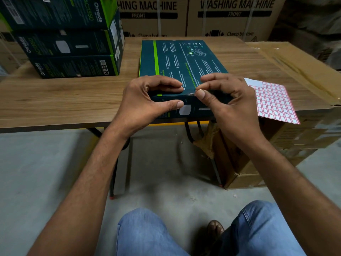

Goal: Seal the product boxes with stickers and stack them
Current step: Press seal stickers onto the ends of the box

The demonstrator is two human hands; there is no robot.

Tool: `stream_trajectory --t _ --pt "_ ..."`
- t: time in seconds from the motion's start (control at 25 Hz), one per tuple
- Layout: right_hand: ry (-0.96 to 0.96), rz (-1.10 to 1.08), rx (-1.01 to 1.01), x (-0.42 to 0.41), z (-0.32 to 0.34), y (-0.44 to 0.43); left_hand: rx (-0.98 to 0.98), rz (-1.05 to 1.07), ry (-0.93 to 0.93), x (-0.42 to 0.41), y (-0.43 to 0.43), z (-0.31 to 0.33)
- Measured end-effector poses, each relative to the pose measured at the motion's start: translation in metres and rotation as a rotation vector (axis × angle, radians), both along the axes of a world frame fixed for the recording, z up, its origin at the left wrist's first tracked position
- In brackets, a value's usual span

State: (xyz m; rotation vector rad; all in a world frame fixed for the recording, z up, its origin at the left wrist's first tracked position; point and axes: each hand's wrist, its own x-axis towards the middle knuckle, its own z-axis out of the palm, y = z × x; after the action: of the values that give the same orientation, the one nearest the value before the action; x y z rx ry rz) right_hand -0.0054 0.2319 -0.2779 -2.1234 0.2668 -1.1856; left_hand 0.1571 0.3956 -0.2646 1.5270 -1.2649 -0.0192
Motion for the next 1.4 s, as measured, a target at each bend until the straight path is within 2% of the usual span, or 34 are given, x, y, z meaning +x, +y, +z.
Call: stream_trajectory --t 0.32,1.08,1.4 --pt "0.055 -0.061 -0.076 0.003 -0.001 0.002 0.004 0.001 0.010 0.000 0.000 0.000" --pt "-0.010 -0.170 -0.227 0.005 -0.006 0.004 0.009 0.008 -0.022 0.001 0.001 -0.001" --pt "-0.008 -0.169 -0.368 0.007 -0.011 -0.005 -0.003 0.019 -0.038 0.000 0.000 -0.001"
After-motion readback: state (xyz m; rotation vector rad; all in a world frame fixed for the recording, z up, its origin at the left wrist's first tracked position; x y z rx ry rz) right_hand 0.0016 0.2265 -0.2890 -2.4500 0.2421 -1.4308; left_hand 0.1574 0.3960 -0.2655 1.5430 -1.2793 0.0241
